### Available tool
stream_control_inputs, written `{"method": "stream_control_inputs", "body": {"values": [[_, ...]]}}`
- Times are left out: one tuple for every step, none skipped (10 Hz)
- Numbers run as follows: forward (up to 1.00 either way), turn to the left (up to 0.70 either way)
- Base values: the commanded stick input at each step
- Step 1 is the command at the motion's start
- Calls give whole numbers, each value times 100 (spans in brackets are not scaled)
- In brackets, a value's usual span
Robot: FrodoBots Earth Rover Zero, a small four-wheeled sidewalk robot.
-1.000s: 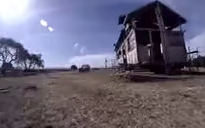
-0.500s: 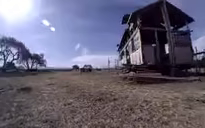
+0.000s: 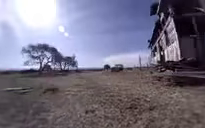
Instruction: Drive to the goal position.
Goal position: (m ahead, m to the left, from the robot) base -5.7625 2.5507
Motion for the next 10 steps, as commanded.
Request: {"method": "stream_control_inputs", "body": {"values": [[70, 27], [70, 27], [70, 27], [70, 27], [70, 27], [70, 27], [70, 24], [70, 9], [70, 0], [70, 0]]}}
